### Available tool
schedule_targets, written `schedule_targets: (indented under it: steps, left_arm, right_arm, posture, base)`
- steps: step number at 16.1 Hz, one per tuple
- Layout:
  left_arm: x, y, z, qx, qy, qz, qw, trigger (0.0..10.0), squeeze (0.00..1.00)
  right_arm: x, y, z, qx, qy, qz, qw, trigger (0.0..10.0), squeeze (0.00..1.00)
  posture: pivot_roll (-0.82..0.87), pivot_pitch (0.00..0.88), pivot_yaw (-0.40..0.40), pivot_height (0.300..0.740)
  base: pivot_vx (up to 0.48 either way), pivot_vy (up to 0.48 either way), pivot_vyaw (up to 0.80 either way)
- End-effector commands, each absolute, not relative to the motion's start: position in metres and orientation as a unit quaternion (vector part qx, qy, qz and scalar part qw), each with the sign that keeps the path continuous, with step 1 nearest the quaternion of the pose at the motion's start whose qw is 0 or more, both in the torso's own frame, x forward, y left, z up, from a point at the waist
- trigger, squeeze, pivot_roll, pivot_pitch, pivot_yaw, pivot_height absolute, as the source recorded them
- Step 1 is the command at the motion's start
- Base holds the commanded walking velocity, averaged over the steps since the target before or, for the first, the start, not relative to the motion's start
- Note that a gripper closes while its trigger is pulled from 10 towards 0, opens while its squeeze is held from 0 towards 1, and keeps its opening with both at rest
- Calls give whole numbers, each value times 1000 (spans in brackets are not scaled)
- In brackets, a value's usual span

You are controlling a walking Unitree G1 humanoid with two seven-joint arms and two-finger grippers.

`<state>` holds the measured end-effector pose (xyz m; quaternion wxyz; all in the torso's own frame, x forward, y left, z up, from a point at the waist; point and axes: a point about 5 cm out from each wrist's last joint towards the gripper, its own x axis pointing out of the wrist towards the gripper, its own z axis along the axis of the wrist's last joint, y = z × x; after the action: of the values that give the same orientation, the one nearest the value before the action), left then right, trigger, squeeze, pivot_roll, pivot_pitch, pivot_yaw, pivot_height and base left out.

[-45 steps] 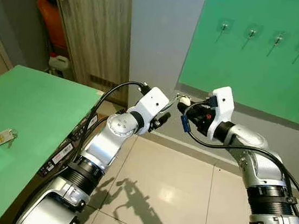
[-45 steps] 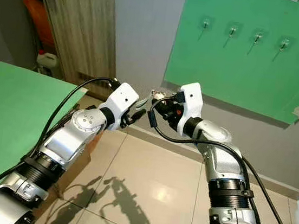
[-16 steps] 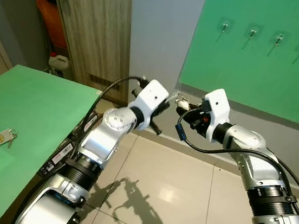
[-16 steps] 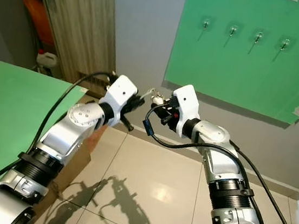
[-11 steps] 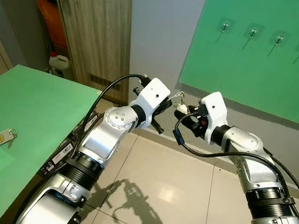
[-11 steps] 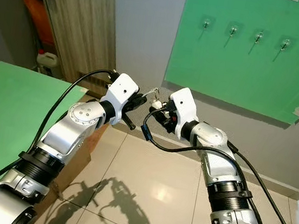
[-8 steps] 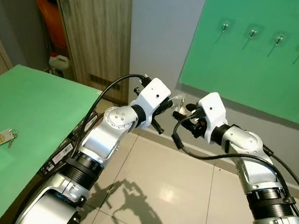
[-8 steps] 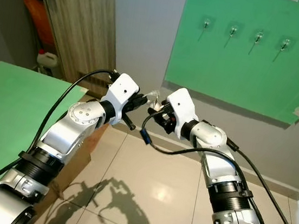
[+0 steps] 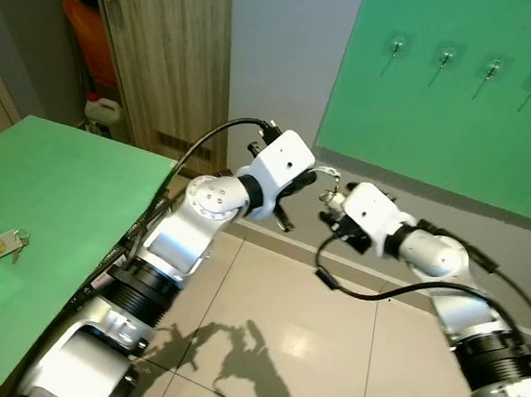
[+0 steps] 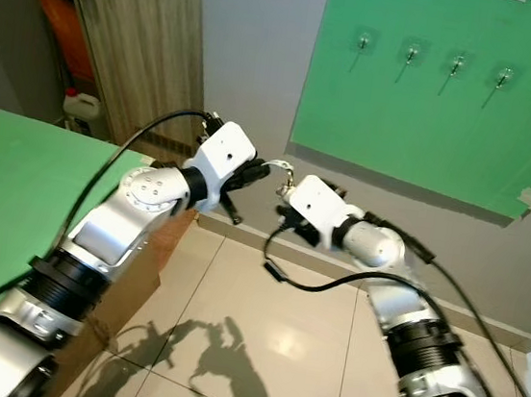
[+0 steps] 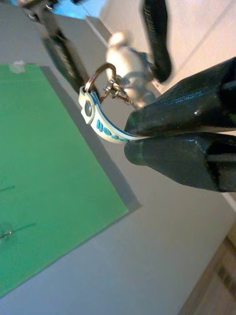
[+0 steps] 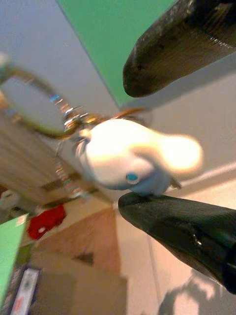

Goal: Hang keys on a hook

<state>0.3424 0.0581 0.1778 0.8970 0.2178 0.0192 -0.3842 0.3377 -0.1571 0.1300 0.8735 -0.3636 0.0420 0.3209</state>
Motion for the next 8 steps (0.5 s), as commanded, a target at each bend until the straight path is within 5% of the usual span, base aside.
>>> schedule_targets:
  steps: [1, 8]
  left_arm:
    - [342, 52, 189, 238, -4, -397, 886, 0, 0]
    - [341, 58, 184, 279, 4, -406, 870, 0, 0]
  right_arm:
    - [340, -154, 134, -386, 27, 324, 863, 10000, 0]
    - [350, -157, 145, -437, -27, 294, 850, 10000, 0]
  posture:
    - [-55, 0, 6, 740]
    - [-47, 0, 1, 740]
  base:
    - [0, 0, 0]
    - [0, 0, 0]
